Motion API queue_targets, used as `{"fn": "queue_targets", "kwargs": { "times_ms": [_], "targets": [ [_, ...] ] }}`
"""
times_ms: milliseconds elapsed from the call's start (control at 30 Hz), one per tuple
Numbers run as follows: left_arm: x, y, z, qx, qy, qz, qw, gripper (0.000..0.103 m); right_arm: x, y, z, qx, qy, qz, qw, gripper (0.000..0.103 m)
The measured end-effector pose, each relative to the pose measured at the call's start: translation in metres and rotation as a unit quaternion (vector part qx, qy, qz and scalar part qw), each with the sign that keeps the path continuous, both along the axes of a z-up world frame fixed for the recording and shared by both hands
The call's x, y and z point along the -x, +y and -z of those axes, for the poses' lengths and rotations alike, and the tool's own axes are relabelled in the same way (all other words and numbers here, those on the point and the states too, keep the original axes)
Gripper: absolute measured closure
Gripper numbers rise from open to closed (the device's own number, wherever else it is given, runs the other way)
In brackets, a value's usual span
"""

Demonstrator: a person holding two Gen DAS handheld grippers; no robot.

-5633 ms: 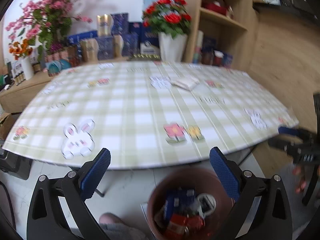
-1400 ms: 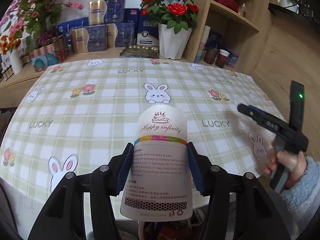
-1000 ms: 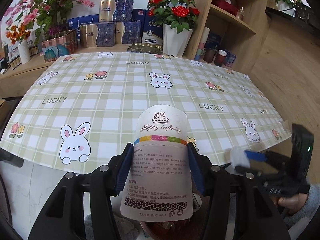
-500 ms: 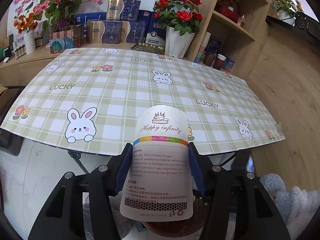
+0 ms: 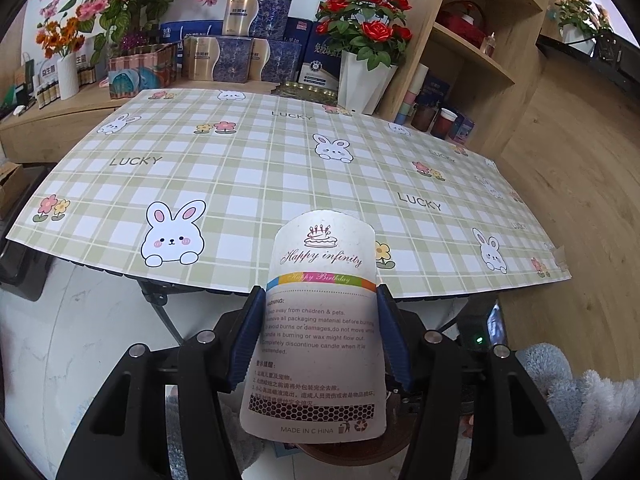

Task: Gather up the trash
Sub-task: 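Open the right tool to drop the clear lid into the bin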

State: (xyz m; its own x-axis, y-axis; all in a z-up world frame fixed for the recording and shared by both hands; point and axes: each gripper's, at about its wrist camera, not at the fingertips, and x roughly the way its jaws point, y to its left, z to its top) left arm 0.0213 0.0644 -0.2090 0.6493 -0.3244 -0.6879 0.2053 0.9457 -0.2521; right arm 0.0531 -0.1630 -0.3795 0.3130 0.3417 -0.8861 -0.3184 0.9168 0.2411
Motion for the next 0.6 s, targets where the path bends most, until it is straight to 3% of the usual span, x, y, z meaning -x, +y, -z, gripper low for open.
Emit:
{"fn": "queue_targets", "kwargs": {
  "times_ms": [133,400,600],
  "targets": [
    [0.001,-0.003,0.001,0.0,0.004,0.004,1.0,0.048,0.007,-0.001,-0.031,0.003,-0.042,0.001,0.999,0.006],
    [0.0,-0.02,0.011,-0.008,0.023,0.026,0.9994,0.047,0.018,-0.033,-0.118,-0.018,-0.146,0.061,0.987,0.006],
    [-0.003,-0.05,0.035,-0.036,0.054,0.073,0.9953,0.046,0.018,-0.059,-0.16,-0.006,-0.198,0.105,0.975,0.006]
  ]
}}
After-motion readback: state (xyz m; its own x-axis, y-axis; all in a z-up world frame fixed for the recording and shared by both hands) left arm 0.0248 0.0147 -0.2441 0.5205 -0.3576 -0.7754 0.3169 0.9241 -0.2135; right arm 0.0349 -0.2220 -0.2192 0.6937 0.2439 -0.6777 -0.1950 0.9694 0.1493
